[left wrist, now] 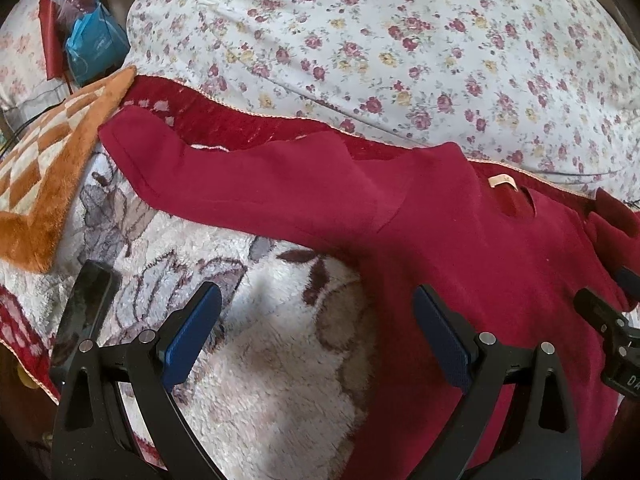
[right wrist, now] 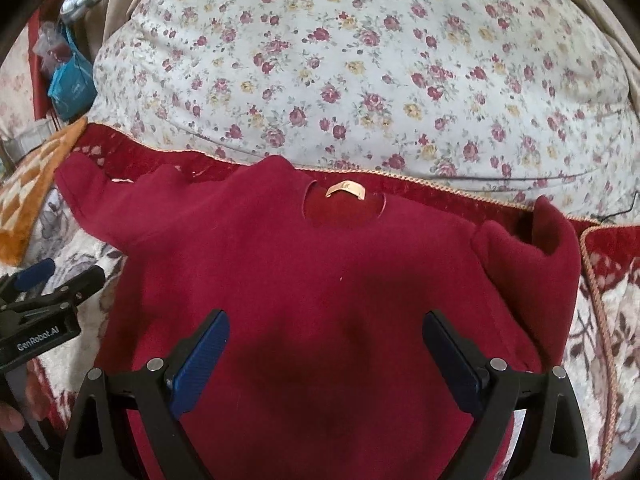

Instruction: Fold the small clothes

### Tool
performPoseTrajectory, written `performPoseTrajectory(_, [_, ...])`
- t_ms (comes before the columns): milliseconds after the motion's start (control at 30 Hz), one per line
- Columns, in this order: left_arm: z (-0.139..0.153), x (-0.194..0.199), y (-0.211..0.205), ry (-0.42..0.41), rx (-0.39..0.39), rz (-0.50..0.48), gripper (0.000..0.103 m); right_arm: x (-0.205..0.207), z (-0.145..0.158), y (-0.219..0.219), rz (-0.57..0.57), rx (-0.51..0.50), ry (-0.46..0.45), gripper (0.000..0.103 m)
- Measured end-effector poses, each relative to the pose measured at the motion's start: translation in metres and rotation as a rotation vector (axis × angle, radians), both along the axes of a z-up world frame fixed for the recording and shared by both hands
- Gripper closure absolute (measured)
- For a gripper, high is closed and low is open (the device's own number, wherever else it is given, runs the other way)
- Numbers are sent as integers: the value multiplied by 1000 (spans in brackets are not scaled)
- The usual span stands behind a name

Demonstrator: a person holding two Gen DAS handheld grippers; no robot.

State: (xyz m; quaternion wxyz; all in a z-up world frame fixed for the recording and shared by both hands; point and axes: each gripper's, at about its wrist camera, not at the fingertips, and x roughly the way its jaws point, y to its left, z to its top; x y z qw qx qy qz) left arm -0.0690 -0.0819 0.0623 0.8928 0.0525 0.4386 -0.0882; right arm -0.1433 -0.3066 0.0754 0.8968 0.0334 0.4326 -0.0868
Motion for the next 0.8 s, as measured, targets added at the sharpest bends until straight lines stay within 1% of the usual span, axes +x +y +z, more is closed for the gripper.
performPoseTrajectory(200, [-2, 12, 8, 2, 8, 24, 7, 9, -8, 2, 7, 14, 17, 7])
performPoseTrajectory(333, [-5, 23, 19, 6, 17, 56, 7, 13, -14, 2, 20, 43, 29, 7])
performPoseTrajectory(433, [-5, 29, 25, 17, 8, 78, 7, 16, -17, 5, 27, 49, 33, 7])
performPoseTrajectory(800, [-7, 32, 27, 25, 13, 81, 7, 21, -18, 2, 10, 76, 27, 7])
